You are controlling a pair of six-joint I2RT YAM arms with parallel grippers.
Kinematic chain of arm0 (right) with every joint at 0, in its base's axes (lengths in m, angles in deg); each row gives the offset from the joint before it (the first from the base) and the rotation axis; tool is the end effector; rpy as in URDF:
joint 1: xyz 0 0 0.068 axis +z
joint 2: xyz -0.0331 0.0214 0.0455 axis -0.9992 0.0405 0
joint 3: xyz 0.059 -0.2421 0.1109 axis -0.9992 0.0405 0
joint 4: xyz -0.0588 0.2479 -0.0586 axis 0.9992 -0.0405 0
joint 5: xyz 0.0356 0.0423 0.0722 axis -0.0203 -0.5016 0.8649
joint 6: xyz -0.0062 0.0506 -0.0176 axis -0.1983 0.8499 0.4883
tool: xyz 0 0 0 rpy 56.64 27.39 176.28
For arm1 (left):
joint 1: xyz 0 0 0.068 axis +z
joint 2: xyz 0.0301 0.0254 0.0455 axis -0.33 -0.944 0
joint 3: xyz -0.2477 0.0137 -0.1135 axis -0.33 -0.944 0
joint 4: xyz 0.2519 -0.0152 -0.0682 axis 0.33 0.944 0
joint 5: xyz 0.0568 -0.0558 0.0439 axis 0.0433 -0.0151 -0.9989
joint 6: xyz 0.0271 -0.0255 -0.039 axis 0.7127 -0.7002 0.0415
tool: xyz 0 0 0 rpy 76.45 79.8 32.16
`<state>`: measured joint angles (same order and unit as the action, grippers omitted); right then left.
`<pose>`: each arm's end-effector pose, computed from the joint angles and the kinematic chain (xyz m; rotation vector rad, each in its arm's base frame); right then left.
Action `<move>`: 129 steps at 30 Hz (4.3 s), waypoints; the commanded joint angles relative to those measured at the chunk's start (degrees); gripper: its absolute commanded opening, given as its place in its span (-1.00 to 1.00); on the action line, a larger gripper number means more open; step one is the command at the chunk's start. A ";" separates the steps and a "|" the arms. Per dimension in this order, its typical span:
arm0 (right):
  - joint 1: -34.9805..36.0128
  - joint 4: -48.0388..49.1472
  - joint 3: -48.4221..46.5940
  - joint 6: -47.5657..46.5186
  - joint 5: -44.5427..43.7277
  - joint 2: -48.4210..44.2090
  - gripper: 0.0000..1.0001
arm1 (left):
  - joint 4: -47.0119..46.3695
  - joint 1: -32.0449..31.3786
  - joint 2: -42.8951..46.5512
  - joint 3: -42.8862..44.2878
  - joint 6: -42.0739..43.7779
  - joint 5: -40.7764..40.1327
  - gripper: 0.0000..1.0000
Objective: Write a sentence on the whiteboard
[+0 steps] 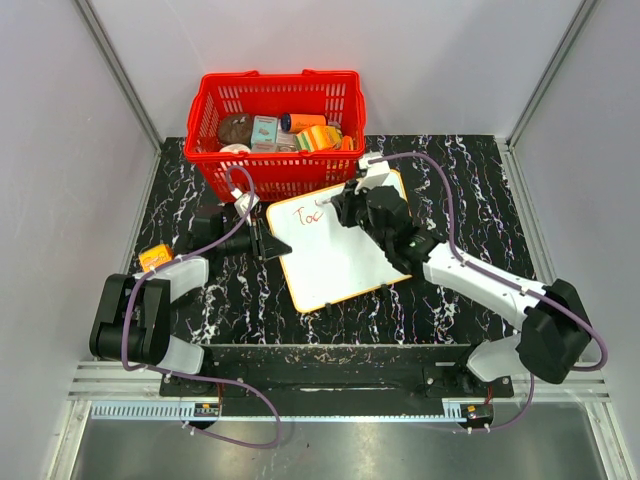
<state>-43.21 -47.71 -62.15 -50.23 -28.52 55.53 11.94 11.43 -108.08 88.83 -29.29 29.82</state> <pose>0.2440 0.2266 0.3232 -0.2542 1.7675 0.5302 0.2692 -0.0665 0.1858 0.3914 2.0380 -1.2894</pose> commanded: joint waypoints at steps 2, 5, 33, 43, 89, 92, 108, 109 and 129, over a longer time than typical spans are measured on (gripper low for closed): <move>-0.52 -0.90 2.15 0.71 0.92 -1.98 -1.00 | -0.34 -1.39 -0.45 -0.95 6.25 -2.73 -1.00; -0.52 -1.26 2.94 0.80 1.27 -2.42 -1.00 | -0.34 -1.39 -0.45 -0.95 6.25 -2.73 -1.00; -1.48 0.24 7.16 3.78 3.90 -8.92 -1.00 | -0.25 -1.39 -0.36 -0.95 6.34 -2.82 -1.00; -5.62 0.85 5.94 4.84 7.77 -8.84 -1.00 | -0.07 -1.39 -0.36 -0.86 6.43 -2.82 -1.00; -6.23 3.49 4.35 5.45 6.46 -3.65 -1.00 | 0.19 -1.57 -0.45 -0.86 6.60 -3.08 -1.00; -6.24 3.31 4.70 5.72 7.33 -3.74 -1.00 | 0.19 -1.48 -0.45 -0.86 6.60 -3.08 -1.00; -6.24 0.85 7.69 6.07 9.62 -6.02 -1.00 | 0.28 -1.48 -0.45 -0.86 6.60 -3.08 -1.00; -6.24 0.85 7.95 5.98 9.36 -6.37 -1.00 | 0.28 -1.48 -0.54 -0.86 6.60 -3.08 -1.00; -6.24 0.32 6.99 5.37 5.32 -6.46 -1.00 | 0.28 -1.57 -0.36 -0.86 6.69 -3.08 -1.00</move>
<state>-49.07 -46.58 -53.62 -44.35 -20.01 49.56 12.07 11.28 -108.08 88.83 -28.92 29.71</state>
